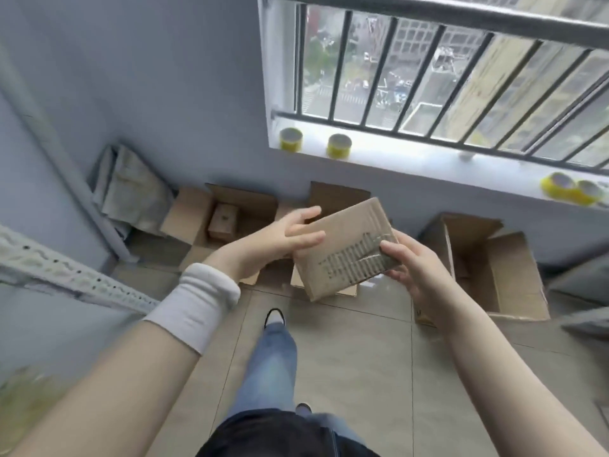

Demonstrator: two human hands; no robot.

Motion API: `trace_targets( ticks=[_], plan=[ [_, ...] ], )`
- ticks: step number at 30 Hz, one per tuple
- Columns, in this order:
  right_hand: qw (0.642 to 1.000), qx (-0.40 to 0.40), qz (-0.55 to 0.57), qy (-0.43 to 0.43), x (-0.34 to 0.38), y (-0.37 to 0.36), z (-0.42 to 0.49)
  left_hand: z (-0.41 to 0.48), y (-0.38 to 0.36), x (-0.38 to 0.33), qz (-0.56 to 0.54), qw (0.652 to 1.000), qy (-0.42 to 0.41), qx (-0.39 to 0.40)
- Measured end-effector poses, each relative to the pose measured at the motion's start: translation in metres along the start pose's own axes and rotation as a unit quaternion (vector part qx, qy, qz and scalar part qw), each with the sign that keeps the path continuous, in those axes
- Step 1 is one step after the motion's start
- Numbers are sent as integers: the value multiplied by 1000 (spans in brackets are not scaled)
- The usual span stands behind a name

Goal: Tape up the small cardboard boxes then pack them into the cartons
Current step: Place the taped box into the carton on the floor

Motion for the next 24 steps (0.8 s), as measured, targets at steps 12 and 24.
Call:
trace_targets(
  ticks=[12, 24],
  plan=[
    [971, -134, 68, -187, -93, -14, 175, 201, 95, 101, -239, 952, 95, -168],
    [928, -184, 112, -305, -199, 49, 288, 318, 96, 182, -152, 952, 204, -171]
  ],
)
Point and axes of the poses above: each hand's wrist, its own z-axis towards the middle knuckle, its own y-axis out of the back of the hand, x = y × z, the point moved 10 cm from there along z, towards the middle knuckle, and after that the axes turned 5 degrees about -z, right-handed, at the moved point
